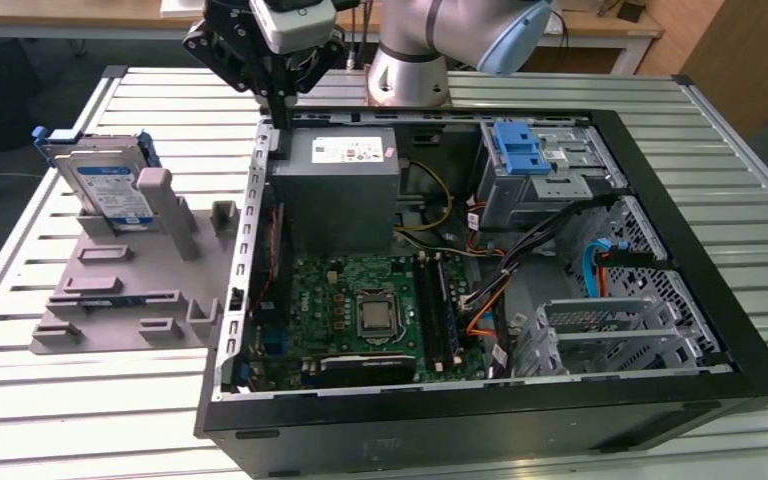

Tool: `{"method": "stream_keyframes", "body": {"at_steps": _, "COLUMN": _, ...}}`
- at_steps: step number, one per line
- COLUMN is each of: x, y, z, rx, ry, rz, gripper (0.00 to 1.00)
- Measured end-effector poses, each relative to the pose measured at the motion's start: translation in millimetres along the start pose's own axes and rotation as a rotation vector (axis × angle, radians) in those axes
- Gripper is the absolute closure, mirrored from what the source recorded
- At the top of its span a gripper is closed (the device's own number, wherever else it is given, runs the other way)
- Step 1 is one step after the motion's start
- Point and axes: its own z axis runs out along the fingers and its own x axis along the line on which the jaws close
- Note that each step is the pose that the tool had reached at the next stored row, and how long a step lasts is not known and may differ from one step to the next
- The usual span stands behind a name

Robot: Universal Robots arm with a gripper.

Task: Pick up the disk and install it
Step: 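Reach for the disk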

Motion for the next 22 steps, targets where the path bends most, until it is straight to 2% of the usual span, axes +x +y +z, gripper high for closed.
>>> {"method": "stream_keyframes", "body": {"at_steps": 6, "x": 7.7, "y": 2.0, "z": 0.2, "rx": -0.0001, "ry": -0.0001, "rz": 0.0, "gripper": 0.89}}
{"method": "stream_keyframes", "body": {"at_steps": 22, "x": 13.4, "y": 2.2, "z": 0.4, "rx": -0.0001, "ry": -0.0001, "rz": 0.0, "gripper": 0.89}}
